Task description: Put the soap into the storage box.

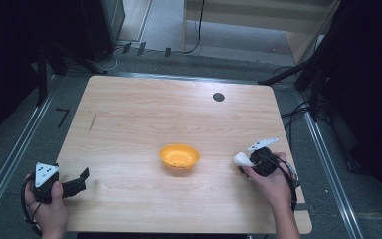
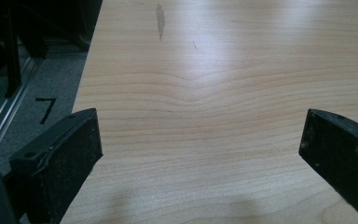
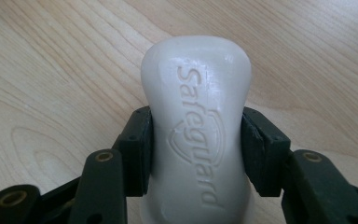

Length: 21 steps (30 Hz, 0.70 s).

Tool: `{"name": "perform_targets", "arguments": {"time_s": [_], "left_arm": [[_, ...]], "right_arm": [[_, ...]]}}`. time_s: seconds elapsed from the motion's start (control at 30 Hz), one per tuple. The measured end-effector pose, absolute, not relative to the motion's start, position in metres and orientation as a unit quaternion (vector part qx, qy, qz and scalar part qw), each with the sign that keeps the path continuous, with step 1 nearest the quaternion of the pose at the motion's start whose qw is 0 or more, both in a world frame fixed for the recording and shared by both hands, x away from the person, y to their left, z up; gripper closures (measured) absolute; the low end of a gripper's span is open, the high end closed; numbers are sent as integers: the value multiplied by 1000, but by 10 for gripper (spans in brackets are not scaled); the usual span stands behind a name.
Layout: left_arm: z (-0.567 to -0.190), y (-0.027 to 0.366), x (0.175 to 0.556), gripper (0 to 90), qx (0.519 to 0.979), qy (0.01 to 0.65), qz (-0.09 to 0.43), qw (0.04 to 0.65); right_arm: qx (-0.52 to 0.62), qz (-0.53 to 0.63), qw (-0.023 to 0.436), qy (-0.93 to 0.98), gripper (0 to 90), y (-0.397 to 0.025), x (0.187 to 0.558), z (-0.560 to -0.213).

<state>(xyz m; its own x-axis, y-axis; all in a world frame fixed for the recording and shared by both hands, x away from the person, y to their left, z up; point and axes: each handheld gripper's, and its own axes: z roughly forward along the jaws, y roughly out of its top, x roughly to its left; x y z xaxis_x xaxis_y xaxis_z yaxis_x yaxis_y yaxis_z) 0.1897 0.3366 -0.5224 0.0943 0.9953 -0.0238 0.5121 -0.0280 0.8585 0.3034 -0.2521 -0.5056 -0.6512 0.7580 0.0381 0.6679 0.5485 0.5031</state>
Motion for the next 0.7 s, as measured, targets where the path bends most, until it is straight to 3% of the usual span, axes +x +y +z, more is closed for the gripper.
{"name": "perform_targets", "arguments": {"time_s": [0.7], "left_arm": [[-522, 337, 189, 0, 639, 592, 322, 372]], "right_arm": [[365, 267, 110, 885, 508, -230, 306, -472]]}}
